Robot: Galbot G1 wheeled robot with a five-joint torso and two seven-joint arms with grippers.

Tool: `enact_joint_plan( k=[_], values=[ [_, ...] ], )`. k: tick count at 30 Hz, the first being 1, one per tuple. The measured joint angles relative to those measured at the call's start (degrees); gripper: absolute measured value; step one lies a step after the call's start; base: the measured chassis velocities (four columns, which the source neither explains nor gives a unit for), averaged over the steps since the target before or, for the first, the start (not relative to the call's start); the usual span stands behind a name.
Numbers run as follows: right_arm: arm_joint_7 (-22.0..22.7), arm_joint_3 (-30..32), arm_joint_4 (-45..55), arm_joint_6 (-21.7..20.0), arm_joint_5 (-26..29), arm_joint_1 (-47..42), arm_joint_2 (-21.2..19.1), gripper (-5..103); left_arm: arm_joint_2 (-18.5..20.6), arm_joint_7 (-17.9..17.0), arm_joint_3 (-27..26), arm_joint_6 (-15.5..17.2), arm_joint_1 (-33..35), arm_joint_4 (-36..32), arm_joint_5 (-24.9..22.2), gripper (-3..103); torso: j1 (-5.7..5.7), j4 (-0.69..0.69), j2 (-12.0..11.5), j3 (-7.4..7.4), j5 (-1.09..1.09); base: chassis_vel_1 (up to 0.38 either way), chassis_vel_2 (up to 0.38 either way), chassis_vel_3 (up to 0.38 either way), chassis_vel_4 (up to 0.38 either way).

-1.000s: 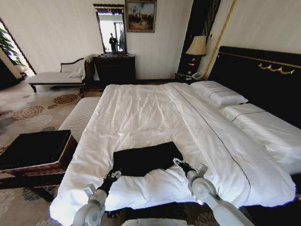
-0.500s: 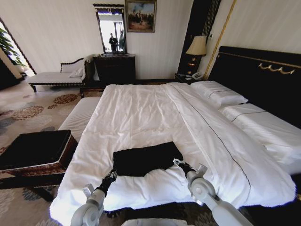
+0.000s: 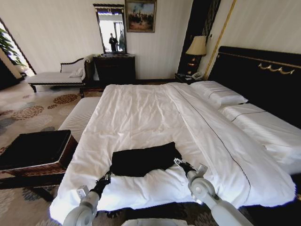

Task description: Fold the clothes on the bed and place them into the basket.

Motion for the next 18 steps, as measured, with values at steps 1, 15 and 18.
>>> enact_joint_plan(
  k=[1,15,18],
  values=[
    [0.0,0.0,0.0,0.0,0.0,0.0,0.0,100,0.0,0.0,0.0,0.0,0.0,0.0,0.0,0,0.0,0.0,0.0,0.0,0.0,0.0,0.0,0.0,0.0],
    [-2.21,1.05,1.33,2.16,4.04,-0.85,0.91,98,-0.37,0.14,0.23,-1.59,0.52,0.64,1.86,42,0.0,0.0,0.0,0.0,0.0,0.0,0.0,0.0,0.0],
    [-2.17,1.04,1.45,2.17,5.17,-0.61,1.04,88,-0.45,0.13,-0.33,-1.89,0.44,0.32,1.54,47,0.0,0.0,0.0,0.0,-0.01,0.0,0.0,0.0,0.0]
  ],
)
